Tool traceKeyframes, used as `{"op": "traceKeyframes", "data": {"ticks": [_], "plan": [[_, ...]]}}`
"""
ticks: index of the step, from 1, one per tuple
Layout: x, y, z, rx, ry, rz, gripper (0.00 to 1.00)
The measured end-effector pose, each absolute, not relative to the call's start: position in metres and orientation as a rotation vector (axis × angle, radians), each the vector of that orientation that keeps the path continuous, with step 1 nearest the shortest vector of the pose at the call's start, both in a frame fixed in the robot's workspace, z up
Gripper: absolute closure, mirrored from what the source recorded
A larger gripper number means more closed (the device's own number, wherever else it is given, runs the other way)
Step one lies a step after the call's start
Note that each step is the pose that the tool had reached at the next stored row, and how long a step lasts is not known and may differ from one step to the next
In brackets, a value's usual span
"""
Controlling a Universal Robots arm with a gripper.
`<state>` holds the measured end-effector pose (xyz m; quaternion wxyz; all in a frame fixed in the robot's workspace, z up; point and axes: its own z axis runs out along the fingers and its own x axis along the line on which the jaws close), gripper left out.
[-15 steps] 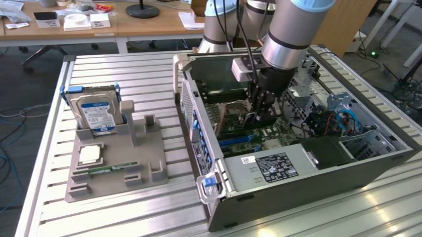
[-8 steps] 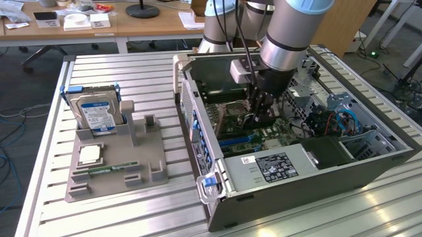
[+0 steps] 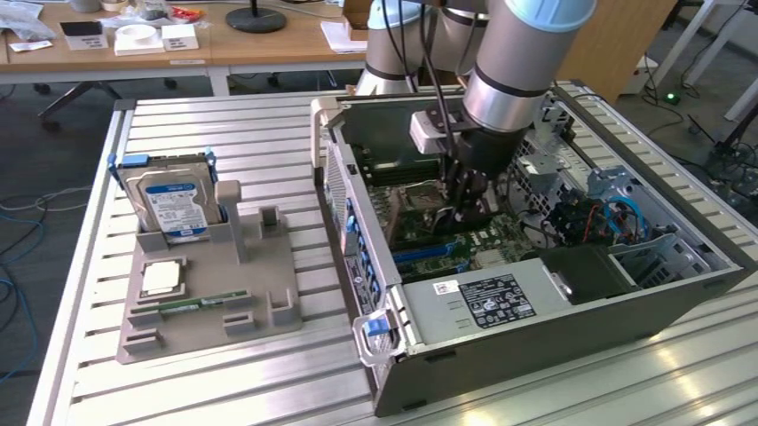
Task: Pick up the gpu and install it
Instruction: 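Insert the gpu into the slot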
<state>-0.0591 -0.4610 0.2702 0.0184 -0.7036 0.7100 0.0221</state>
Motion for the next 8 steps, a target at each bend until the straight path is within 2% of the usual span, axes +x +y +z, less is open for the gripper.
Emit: {"op": "traceKeyframes", "data": {"ticks": [8], "plan": [[-0.0643,-0.4610,0.2673,-2.187,2.202,0.067,0.74]]}}
